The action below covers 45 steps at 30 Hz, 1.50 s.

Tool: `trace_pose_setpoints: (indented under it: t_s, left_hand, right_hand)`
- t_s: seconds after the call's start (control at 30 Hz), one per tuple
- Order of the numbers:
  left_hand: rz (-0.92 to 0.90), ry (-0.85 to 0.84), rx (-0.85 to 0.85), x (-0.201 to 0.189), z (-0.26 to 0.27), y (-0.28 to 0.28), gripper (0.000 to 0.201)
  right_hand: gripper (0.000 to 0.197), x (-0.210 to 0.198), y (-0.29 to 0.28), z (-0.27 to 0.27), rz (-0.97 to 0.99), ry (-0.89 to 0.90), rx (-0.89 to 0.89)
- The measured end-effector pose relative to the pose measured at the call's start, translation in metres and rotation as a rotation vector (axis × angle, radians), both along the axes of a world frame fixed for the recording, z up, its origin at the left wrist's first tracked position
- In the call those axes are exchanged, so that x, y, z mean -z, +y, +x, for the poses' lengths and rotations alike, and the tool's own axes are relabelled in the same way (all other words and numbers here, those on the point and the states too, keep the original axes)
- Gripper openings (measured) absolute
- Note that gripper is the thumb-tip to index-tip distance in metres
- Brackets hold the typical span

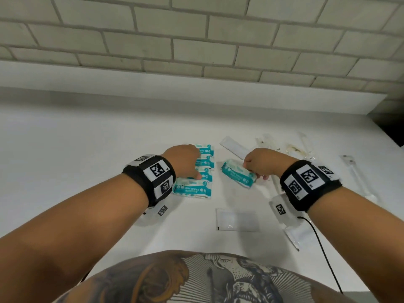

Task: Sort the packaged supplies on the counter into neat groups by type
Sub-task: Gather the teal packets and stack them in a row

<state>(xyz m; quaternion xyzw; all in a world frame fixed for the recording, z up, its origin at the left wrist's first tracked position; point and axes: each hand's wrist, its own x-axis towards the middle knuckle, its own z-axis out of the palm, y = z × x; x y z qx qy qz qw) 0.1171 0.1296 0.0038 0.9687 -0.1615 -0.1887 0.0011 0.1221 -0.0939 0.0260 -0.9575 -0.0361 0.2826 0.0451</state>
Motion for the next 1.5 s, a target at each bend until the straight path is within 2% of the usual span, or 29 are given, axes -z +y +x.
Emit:
trace_pose_setpoints:
  t_s: [0.07,0.2,0.3,0.37,0.5,0.6,0.7,0.73,0.8,0.87,1.07,1.13,1.3,1.5]
  left_hand:
    - [-0.011,-0.003,0.0,-0.001,-0.001,0.001,0.077]
    - [-0.023,-0.008,0.008,0.001,0.0,0.003,0.077]
    - [-0.039,0.0,0.011,0.003,0.002,0.004,0.076]
    - [-0.057,-0.001,0.013,0.004,0.004,0.005,0.076]
    - [-0.093,0.001,0.02,0.008,0.005,0.008,0.075]
    - [-0.098,-0.005,0.034,0.008,0.005,0.008,0.071]
    - [-0.121,-0.006,0.019,0.009,0.005,0.008,0.07]
    - [-0.13,-0.005,0.018,0.009,0.005,0.008,0.071]
    - [-0.141,0.01,0.037,0.009,0.004,0.01,0.079]
    - [-0.129,0.03,0.074,0.006,0.004,0.013,0.093]
    - [-0.044,0.157,0.177,-0.006,0.002,0.014,0.125]
    - [-0.008,0.192,0.186,-0.005,0.0,0.013,0.13]
    - [0.089,0.238,0.23,-0.006,-0.004,0.011,0.135]
    - [0.095,0.065,0.268,0.008,-0.007,0.009,0.121]
  right_hand:
    - [0.029,0.003,-0.003,0.005,-0.113,-0.079,-0.029]
    - [0.03,0.007,0.0,0.002,-0.013,-0.037,0.012]
    - [0.048,0.012,0.009,0.0,-0.097,-0.012,-0.082]
    - [0.046,0.009,0.017,0.01,-0.111,-0.048,-0.082]
    - [0.04,-0.011,0.049,0.052,0.09,-0.359,-0.024]
    - [0.034,-0.009,0.082,0.079,0.071,-0.489,-0.127]
    - [0.024,0.01,0.102,0.091,-0.026,-0.359,-0.293]
    - [0.027,0.016,0.104,0.093,-0.029,-0.306,-0.335]
    - [0.044,0.022,0.102,0.095,0.05,-0.224,-0.32]
    - [0.051,0.02,0.098,0.099,0.121,-0.194,-0.294]
    - [0.048,0.018,0.095,0.103,0.129,-0.198,-0.296]
    - [0.047,0.017,0.093,0.104,0.124,-0.209,-0.297]
    - [0.044,0.016,0.092,0.107,0.127,-0.213,-0.317]
    - [0.041,0.02,0.092,0.119,0.166,-0.156,-0.321]
